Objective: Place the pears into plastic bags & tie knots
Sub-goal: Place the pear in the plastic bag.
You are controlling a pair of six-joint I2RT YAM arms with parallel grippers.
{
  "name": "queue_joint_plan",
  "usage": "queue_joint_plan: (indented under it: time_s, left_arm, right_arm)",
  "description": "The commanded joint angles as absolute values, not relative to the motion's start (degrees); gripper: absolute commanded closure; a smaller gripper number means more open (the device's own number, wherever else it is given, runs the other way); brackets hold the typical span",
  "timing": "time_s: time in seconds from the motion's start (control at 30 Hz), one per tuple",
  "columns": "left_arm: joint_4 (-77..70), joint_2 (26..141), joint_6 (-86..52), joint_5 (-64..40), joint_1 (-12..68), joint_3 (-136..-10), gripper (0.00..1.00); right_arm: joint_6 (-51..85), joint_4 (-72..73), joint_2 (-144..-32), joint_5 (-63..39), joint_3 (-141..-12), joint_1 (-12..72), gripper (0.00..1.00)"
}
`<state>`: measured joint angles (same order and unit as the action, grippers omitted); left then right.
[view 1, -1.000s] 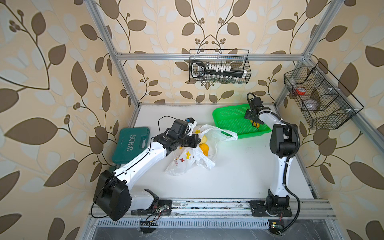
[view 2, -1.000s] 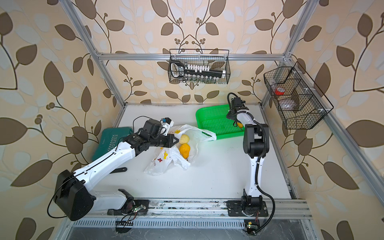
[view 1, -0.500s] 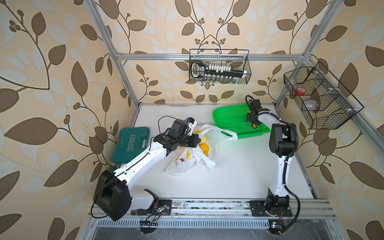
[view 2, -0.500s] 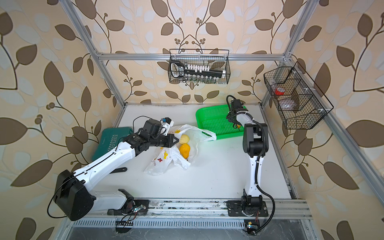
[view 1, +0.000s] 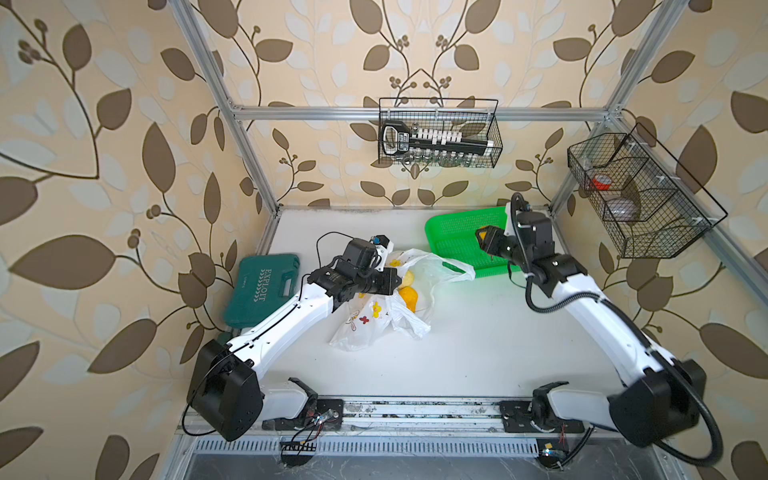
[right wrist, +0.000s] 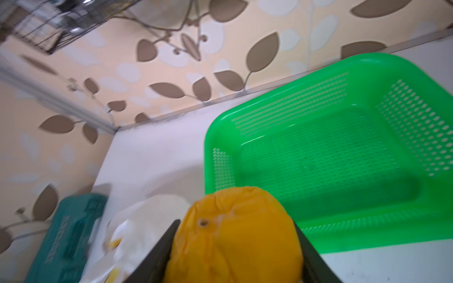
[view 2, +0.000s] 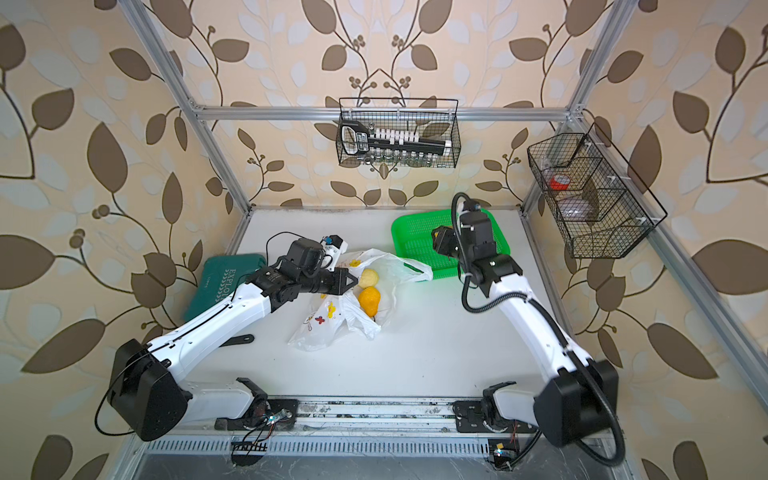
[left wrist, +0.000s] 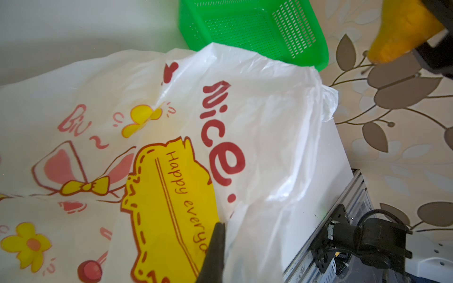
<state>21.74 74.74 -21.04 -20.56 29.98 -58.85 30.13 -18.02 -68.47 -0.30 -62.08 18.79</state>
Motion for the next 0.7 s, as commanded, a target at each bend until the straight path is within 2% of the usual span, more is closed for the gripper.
queue_joint_plan:
  time_s: [0.0, 0.13, 0.27, 0.47, 0.67]
  left_arm:
    - [21.99, 72.96, -19.93, -20.4, 30.14, -60.34, 1.0]
    - [22.29, 72.8, -19.66, -20.39, 30.15, -60.47, 1.0]
    - [22.24, 72.94, -19.68, -20.74, 30.14, -60.52, 1.0]
    - [22.34, 72.86, -19.82, -21.17, 30.12, -60.77, 1.0]
    - [22.15, 73.04, -20.39, -21.38, 30.15, -60.86, 1.0]
  right_arm:
    - [35.25, -20.93, -61.9, -2.5, -53.92, 24.22, 0.54]
    - [42.03, -17.71, -55.59, -2.34, -44.89, 31.98, 0.54]
    - [45.43, -10.96, -58.63, -2.53, -41.32, 36.14, 0.54]
    - [44.19, -2.83, -73.84, -3.79, -47.71, 38.78, 0.54]
    - [43.28, 1.38, -91.99, -7.21, -60.74, 41.09, 0.52]
